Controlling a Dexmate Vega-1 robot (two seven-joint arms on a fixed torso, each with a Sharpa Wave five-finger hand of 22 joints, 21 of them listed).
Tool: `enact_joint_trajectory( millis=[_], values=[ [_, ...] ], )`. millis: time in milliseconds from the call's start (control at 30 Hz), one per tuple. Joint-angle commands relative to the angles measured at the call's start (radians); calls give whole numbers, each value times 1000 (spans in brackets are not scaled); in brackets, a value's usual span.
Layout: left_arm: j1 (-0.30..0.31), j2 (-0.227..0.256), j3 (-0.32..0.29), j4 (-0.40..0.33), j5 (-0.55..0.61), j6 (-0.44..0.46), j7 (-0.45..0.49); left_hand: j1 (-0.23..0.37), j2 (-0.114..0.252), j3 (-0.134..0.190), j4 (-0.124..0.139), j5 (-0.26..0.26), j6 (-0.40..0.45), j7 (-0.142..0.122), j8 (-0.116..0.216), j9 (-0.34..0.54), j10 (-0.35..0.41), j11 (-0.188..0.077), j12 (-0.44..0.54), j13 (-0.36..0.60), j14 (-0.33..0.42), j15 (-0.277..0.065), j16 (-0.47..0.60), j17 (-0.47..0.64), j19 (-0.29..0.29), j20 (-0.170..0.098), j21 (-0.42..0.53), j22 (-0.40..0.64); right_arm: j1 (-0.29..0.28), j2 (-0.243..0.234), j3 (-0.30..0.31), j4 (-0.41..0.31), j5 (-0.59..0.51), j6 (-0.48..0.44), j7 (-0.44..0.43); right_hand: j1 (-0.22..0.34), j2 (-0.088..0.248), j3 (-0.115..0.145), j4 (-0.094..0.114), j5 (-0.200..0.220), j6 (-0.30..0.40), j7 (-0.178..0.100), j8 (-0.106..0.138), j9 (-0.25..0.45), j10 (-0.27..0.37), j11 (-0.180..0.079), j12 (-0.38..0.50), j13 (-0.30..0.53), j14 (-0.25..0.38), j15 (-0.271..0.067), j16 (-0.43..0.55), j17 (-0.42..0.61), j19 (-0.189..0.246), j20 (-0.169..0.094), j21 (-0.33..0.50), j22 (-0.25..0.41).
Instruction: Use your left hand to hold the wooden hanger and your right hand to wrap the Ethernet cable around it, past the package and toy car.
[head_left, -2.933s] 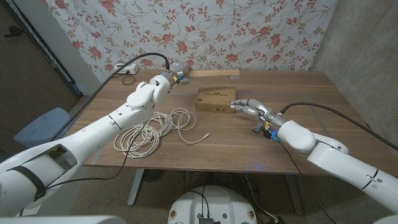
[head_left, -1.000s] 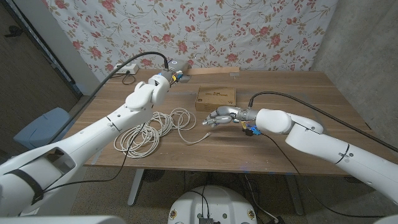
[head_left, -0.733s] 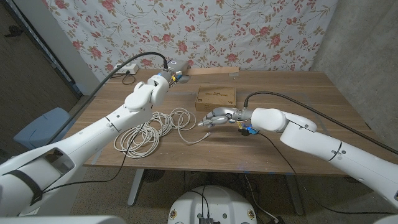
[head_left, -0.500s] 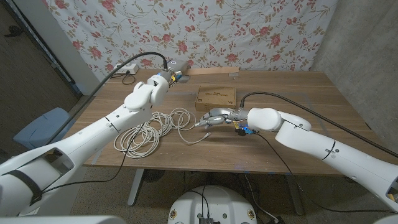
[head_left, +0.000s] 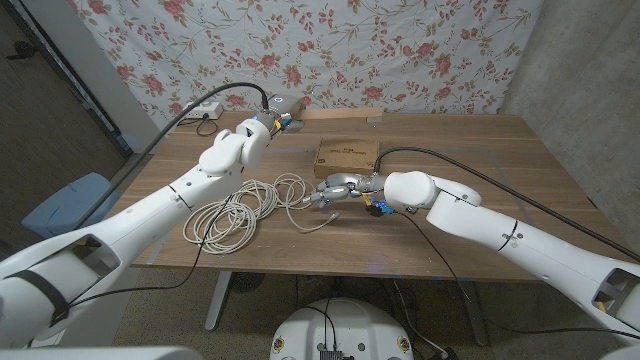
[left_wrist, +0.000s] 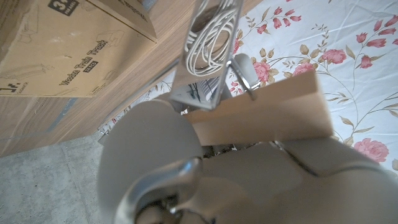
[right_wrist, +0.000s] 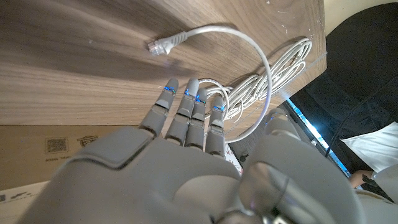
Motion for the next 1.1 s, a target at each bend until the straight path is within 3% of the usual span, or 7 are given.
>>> enact_joint_trajectory(
  millis=[33, 333, 800, 1100],
  values=[
    [-13, -4, 4, 29, -4, -12, 9, -2, 8, 0, 0, 7, 14, 5, 2, 1, 9, -3, 1, 3, 7, -1, 1, 7, -3, -4, 5, 0, 49, 70, -43, 48, -6, -16, -10, -29, -4, -16, 14, 12, 16, 17, 7, 3, 28, 17, 13, 8, 38, 12, 17, 10, 17, 4, 6, 3],
    [-14, 1, 0, 30, -11, -11, 15, -2, 8, -1, -1, 9, 15, 4, 2, 1, 6, -1, 0, 7, 3, 3, -2, 2, -4, -4, 6, -1, 78, 97, -75, 54, -36, -47, -28, -83, -30, -55, 36, 23, 50, 35, 16, 2, 53, 35, 23, 13, 88, 22, 37, 20, 69, 26, 27, 4],
    [-7, 12, -8, 17, -12, -6, 23, -2, 8, -2, -1, 12, 18, 4, 1, -1, 10, -3, -5, 4, 2, 3, -3, 0, -5, -5, 6, -2, 107, 151, -120, 72, -66, -60, -43, -96, -33, -76, 43, 46, 116, 45, 29, 1, 119, 47, 48, 19, 195, 11, 74, 27, 159, 37, 64, 4],
    [-4, 16, -12, 16, -16, -9, 27, -3, 6, -4, 0, 15, 18, 4, 2, 1, 11, 0, -7, 5, 3, 0, 2, 7, -5, -5, 5, -3, 104, 189, -145, 34, -102, -184, -88, -93, -39, -85, 40, 54, 168, 51, 38, 0, 167, 56, 64, 22, 254, 3, 98, 33, 212, 40, 85, 4]
  ],
)
